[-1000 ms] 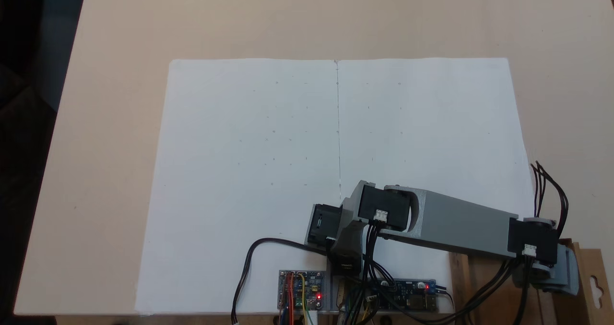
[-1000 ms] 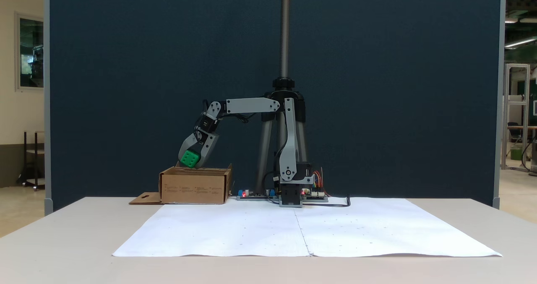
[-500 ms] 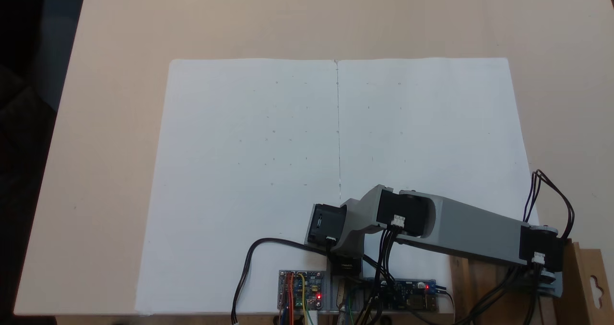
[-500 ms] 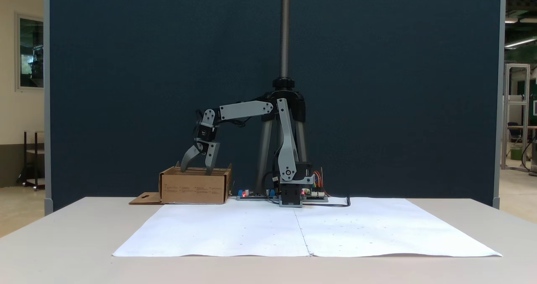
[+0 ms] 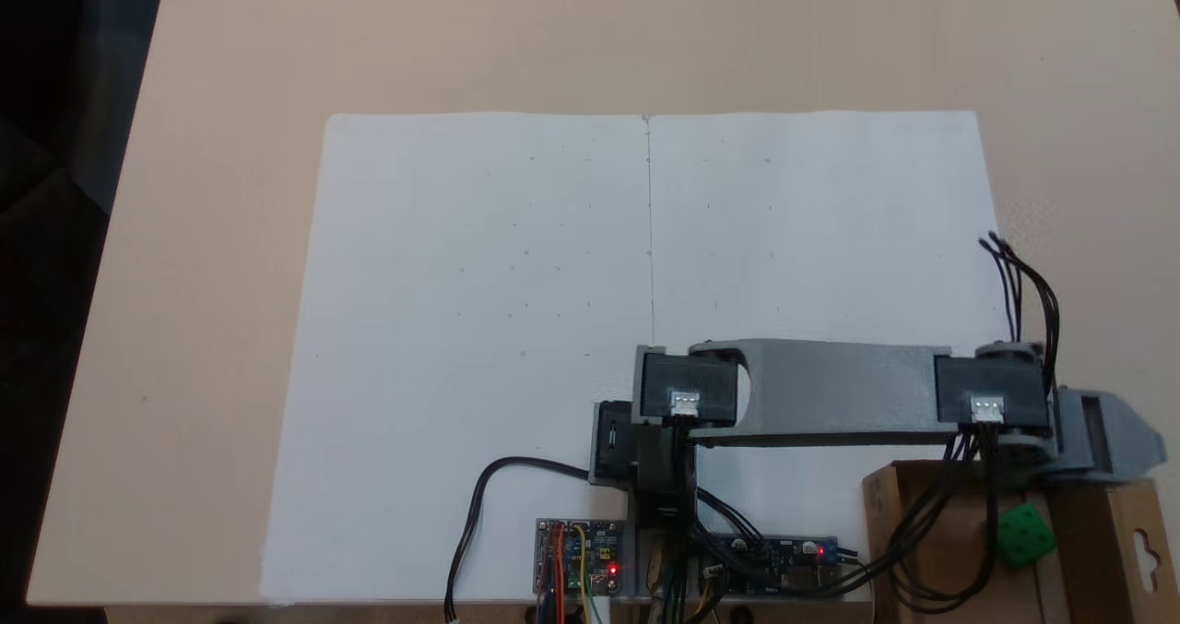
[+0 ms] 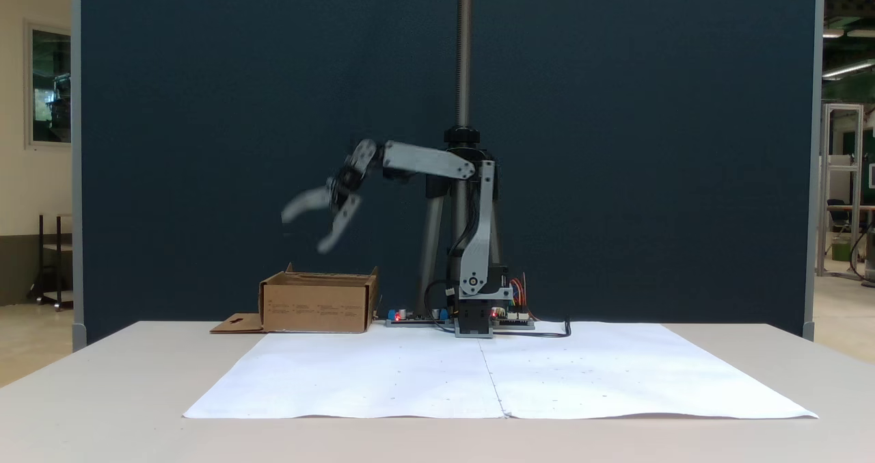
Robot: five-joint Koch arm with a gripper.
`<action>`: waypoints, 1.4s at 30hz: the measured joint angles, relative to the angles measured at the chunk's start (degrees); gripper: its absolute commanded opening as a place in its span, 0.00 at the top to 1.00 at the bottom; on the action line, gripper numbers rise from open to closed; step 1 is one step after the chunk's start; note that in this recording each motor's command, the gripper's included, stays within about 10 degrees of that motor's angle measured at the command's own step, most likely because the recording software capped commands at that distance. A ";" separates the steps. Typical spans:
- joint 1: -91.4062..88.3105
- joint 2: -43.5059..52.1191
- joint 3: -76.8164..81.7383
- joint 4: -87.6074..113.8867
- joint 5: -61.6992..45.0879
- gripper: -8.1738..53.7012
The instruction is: Grasp a green dice and put it in the bin.
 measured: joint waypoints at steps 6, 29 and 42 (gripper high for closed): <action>-19.51 4.31 -6.42 0.00 7.47 0.17; -86.04 4.48 1.41 -3.25 7.82 0.16; -92.64 16.44 47.02 -29.79 3.25 0.16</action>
